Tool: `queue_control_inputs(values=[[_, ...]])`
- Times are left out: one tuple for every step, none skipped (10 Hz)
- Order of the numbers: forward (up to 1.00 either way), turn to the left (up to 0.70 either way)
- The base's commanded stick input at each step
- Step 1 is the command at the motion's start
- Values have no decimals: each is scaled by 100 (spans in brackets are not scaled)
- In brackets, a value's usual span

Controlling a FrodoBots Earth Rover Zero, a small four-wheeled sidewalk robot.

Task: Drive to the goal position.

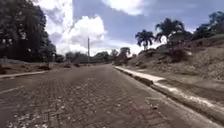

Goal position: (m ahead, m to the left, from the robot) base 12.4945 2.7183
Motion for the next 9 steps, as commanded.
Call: queue_control_inputs(values=[[70,0],[70,0],[70,0],[70,0],[70,0],[70,0],[70,0],[70,0],[70,0]])
